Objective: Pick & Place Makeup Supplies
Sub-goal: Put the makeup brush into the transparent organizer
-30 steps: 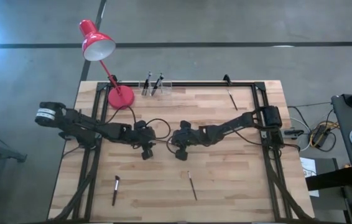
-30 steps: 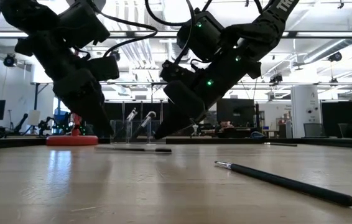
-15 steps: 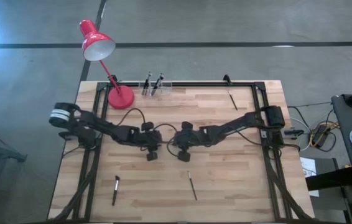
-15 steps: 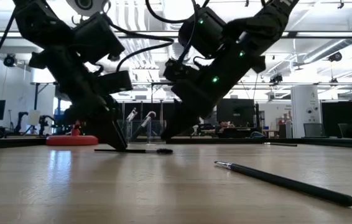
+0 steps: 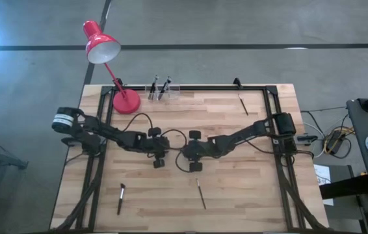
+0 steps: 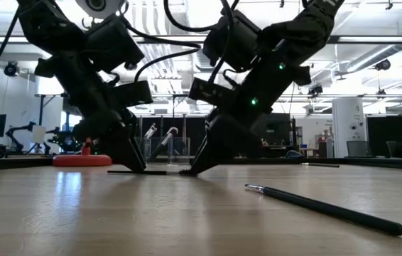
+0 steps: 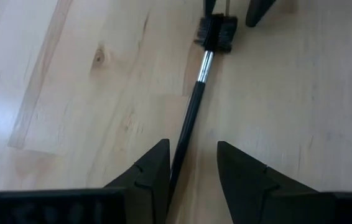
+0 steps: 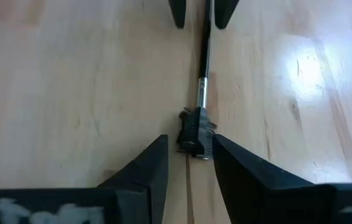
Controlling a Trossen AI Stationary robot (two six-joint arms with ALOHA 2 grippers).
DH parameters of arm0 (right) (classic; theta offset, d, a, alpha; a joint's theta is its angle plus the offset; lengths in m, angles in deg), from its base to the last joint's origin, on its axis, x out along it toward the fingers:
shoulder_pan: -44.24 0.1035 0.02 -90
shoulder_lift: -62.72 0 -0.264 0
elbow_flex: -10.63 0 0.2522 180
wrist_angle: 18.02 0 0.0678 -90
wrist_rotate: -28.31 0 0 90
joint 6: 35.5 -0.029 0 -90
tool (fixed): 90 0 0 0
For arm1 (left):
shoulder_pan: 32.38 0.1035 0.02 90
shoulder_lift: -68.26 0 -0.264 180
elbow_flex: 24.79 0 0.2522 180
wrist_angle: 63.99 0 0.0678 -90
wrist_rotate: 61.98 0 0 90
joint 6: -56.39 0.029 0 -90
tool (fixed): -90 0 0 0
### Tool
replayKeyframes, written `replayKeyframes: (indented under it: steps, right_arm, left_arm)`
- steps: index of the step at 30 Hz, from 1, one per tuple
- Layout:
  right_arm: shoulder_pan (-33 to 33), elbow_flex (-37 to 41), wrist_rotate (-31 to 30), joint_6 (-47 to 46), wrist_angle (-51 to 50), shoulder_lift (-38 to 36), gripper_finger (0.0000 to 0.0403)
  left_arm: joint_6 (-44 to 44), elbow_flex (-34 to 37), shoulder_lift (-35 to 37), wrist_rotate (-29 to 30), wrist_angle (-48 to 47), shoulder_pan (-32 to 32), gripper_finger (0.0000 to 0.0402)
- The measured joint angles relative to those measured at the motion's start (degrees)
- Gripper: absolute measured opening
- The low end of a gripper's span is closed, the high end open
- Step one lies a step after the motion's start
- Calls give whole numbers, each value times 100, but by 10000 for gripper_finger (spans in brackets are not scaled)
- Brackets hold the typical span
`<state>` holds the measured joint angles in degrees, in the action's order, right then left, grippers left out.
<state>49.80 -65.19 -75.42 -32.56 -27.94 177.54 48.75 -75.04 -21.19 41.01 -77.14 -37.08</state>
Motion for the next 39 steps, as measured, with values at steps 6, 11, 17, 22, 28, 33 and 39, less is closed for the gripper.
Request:
replayKeyframes:
  steps: [6, 11, 17, 22, 28, 33, 39]
  right_arm:
    - [7, -13, -42, 206, 163, 44, 95]
    - [-10, -13, -123, 302, 161, 45, 54]
    - [-39, -5, -137, 328, 150, 55, 28]
    - [-68, -4, -142, 333, 141, 55, 28]
    - [-60, -21, -296, 606, 80, 53, 61]
    - [-59, -26, -293, 735, 82, 44, 101]
    - [-191, -23, -291, 1098, 104, 44, 114]
  left_arm:
    - [-3, 4, -11, -4, -7, 10, 126]
    - [-6, 2, -11, -64, -8, 8, 126]
    - [-6, 2, -11, -157, -8, 8, 126]
    - [-6, 3, -11, -160, -6, 8, 126]
    - [-6, 7, -11, -275, -21, 8, 126]
    - [-6, 9, -11, -293, -21, 8, 126]
    - [2, 9, -11, -293, -23, 8, 126]
